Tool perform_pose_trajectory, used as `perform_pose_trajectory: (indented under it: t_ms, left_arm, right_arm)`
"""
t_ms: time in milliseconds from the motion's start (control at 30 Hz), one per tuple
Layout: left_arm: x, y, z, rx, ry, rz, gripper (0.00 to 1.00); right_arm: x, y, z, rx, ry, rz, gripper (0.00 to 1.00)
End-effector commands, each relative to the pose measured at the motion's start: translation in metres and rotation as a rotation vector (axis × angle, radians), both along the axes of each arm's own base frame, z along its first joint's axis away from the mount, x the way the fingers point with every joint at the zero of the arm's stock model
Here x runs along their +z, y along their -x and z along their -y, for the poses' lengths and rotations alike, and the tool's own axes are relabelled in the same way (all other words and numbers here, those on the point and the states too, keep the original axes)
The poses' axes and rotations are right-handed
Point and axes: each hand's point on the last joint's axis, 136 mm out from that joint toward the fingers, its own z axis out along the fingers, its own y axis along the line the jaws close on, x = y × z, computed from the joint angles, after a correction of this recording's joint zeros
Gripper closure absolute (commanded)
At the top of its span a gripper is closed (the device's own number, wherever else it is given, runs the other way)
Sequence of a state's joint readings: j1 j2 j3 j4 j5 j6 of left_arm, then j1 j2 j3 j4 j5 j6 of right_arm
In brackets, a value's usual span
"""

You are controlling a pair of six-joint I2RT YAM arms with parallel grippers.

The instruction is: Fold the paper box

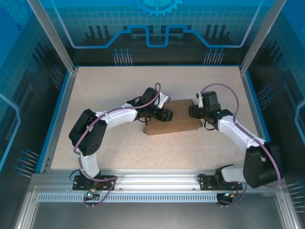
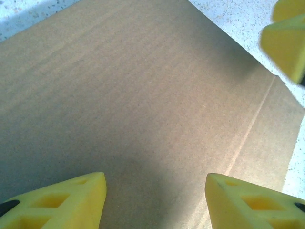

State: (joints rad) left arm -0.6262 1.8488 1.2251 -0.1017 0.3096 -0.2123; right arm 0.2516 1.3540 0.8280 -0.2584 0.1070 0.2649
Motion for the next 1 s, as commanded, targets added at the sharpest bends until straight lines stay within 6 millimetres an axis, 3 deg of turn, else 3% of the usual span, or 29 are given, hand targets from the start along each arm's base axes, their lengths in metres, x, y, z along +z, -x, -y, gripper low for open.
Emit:
perform_pose_trajectory:
  t_ms: [0,133,500,600,767,967]
  left_arm:
    - [0.010,-0.001,0.001,0.039,0.044,0.037,0.42]
    - [0.002,0.002,0.001,0.047,0.046,0.029,0.41]
    - [-0.015,0.003,-0.001,0.055,0.018,0.001,0.41]
    - [-0.010,0.000,-0.001,0.053,0.011,0.013,0.40]
    - [0.019,-0.009,-0.003,0.062,0.019,0.098,0.37]
    - [0.051,-0.036,-0.030,0.147,0.012,0.214,0.32]
  right_arm:
    - [-0.010,-0.008,-0.005,0.014,-0.037,-0.034,0.47]
    - [-0.033,-0.006,-0.005,-0.006,-0.061,-0.099,0.48]
    - [-0.050,-0.004,0.000,-0.065,-0.064,-0.142,0.49]
    - [-0.041,-0.006,0.002,-0.064,-0.050,-0.124,0.48]
    - [-0.006,-0.009,0.008,-0.051,-0.009,-0.041,0.44]
    - [0.024,0.008,0.003,0.000,0.006,0.011,0.39]
